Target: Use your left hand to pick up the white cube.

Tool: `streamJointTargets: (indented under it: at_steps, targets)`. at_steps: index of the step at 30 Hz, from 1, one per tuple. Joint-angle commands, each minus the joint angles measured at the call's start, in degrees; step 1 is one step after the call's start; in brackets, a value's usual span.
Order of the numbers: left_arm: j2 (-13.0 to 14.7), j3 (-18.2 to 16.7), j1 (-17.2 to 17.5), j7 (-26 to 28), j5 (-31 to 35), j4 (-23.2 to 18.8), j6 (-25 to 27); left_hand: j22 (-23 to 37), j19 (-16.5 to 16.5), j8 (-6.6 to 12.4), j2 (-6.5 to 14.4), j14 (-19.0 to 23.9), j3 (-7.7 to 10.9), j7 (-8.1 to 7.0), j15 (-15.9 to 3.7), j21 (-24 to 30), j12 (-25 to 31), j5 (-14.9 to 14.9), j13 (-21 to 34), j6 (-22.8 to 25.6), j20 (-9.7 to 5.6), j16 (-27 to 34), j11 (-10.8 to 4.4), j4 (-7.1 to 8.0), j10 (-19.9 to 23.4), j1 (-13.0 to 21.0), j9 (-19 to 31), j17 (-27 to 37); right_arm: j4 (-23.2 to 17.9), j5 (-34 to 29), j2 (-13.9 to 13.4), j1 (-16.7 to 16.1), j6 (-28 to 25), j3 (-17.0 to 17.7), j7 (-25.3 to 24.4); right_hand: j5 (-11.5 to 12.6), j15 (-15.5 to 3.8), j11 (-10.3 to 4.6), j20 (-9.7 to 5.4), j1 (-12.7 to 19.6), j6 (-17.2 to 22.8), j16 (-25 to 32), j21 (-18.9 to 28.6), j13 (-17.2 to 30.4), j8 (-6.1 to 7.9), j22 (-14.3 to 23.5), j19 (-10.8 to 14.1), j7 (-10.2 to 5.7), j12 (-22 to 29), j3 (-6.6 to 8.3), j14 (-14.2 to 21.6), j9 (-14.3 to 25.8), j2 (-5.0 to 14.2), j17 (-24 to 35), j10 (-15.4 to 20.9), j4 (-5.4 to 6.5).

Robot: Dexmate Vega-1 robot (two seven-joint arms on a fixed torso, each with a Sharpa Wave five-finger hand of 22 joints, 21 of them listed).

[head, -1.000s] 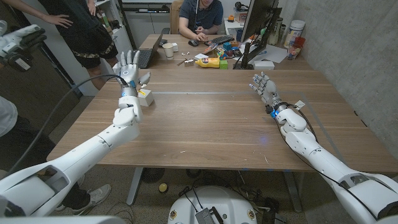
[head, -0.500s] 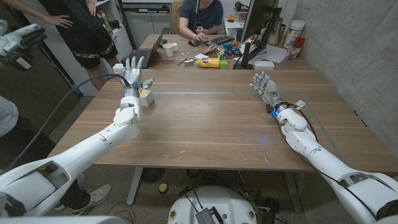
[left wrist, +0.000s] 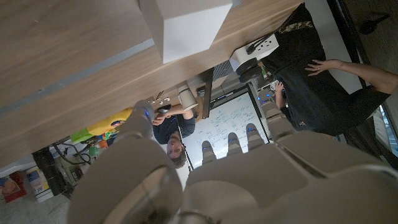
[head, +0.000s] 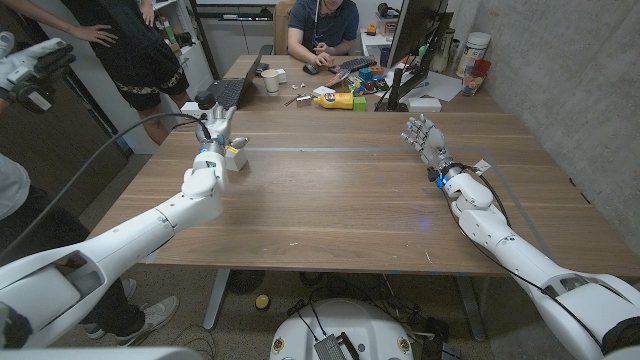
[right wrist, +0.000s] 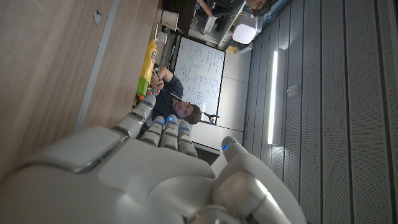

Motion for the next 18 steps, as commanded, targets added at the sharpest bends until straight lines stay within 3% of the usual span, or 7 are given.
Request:
streamJointTargets:
  at_steps: [1, 18]
  targets:
    - [2.1, 3.5, -2.8, -11.4, 1.6, -1.0, 1.8, 0.1, 0.4, 0.65, 0.1, -0.3, -0.33, -0.2, 0.76, -0.2, 0.1, 0.1, 0.2, 0.8, -0.15, 0.0, 0.57, 0.1, -3.3, 0.6, 0.3, 0.1, 1.3, -0.2, 0.5, 0.8, 0.4, -0.2, 0.6, 0.4, 0.06, -0.17, -0.04, -0.5, 0.3, 0.5, -0.1, 0.1, 0.36, 0.2, 0.2, 0.27, 0.5, -0.11, 0.8, 0.3, 1.72, 0.1, 0.4, 0.02]
    - [1.1, 5.4, -5.2, -15.7, 2.8, 3.5, -0.1, 0.0, 0.1, 0.8, 0.5, -0.5, -0.39, -0.2, 1.08, -0.5, 0.2, 0.1, 0.3, 1.0, -0.15, -0.2, 0.9, 0.03, -3.2, 1.3, 0.3, 0.1, 0.5, -0.2, -0.1, 0.4, 0.4, 0.0, 0.7, 0.4, 0.06, -0.2, 0.01, -0.4, 0.2, 0.5, -0.2, 0.1, 0.3, 0.2, 0.2, 0.28, 0.4, -0.03, 1.0, 0.3, 1.94, 0.0, 0.4, -0.06]
